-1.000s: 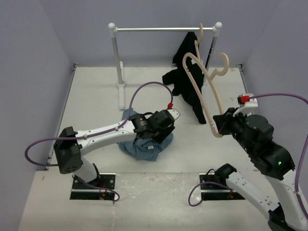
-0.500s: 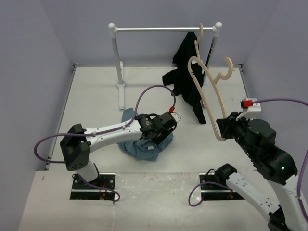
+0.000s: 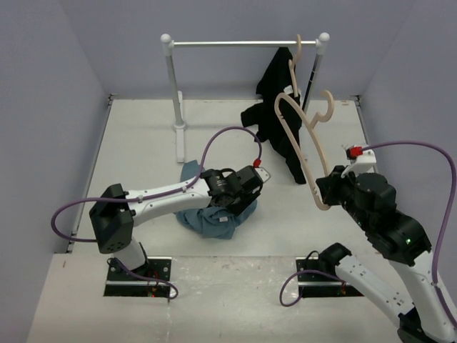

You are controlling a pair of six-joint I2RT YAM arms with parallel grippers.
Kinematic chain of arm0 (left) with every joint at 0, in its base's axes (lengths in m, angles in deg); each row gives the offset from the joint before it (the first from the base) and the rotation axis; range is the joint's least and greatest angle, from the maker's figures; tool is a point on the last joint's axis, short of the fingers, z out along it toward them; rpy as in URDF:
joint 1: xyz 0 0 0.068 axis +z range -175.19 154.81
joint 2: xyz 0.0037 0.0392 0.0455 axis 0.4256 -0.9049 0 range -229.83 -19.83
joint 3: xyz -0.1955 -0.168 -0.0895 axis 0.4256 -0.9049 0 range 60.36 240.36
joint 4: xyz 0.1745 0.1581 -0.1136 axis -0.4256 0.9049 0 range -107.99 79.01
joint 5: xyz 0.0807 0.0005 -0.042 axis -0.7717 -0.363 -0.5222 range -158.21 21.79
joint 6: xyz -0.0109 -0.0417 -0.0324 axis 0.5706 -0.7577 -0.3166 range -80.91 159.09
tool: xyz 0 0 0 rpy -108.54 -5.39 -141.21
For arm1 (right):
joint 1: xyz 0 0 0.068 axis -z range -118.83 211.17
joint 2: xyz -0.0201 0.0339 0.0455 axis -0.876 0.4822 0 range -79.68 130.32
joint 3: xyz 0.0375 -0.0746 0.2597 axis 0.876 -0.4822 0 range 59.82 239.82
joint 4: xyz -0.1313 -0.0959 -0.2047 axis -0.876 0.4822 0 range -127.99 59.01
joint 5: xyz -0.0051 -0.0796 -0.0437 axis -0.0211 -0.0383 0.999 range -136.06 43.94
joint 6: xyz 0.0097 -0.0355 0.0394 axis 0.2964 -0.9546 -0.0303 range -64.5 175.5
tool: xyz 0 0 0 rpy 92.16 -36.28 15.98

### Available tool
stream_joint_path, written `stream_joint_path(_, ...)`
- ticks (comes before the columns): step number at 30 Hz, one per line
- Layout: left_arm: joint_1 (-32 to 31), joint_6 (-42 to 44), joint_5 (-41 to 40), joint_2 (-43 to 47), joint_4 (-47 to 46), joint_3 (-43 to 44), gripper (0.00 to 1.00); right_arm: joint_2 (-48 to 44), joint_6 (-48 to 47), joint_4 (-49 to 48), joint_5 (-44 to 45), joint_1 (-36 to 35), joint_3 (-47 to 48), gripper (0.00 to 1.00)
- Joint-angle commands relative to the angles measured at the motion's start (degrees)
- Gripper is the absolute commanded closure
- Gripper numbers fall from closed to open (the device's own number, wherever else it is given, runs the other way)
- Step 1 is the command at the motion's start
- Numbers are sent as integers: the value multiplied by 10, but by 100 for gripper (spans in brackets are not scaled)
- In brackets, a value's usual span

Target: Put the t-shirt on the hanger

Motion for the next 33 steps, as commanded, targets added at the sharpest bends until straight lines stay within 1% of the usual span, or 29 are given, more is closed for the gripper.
stream_joint_path(1, -3, -12, -14, -8, -5, -11, 56, 3, 6, -32, -5, 0, -2, 100)
stream_joint_path(2, -3, -15, -20, -13, -1, -12, 59, 2, 5, -32, -5, 0, -2, 100)
stream_joint_path(4, -2, -22, -32, -19, 6, -9, 71, 0, 5, -32, -8, 0, -1, 100)
stream_joint_path(6, -2, -29, -45, -15, 9, -1, 79, 0, 5, -32, -10, 0, -2, 100)
stream_joint_path(11, -2, -52, -89, 4, 33, 47, 90, 4, 0, -41, -21, 0, -19, 100)
stream_joint_path(16, 12, -71, -132, 28, 43, 88, 92, 0, -1, -51, -42, 0, -34, 100)
stream_joint_path(17, 23, -75, -134, 34, 43, 97, 95, -2, -2, -50, -46, 0, -35, 100)
stream_joint_path(18, 35, -77, -134, 41, 43, 105, 99, -4, -2, -50, -48, 0, -35, 100)
stream_joint_path(23, 129, -85, -126, 73, 52, 164, 100, -29, -18, -45, -83, -1, -17, 100)
stream_joint_path(26, 152, -78, -128, 87, 57, 219, 100, -45, -29, -45, -121, 0, -1, 100)
stream_joint_path(28, 159, -72, -134, 83, 73, 273, 100, -53, -30, -39, -155, 0, 13, 100)
stream_joint_path(31, 165, -64, -139, 54, 112, 380, 100, -67, -31, -33, -207, 0, 35, 100)
stream_joint_path(32, 166, -62, -141, 39, 128, 420, 100, -70, -34, -30, -241, 0, 44, 100)
stream_joint_path(33, 166, -60, -137, 28, 133, 434, 100, -72, -36, -27, -272, 0, 47, 100)
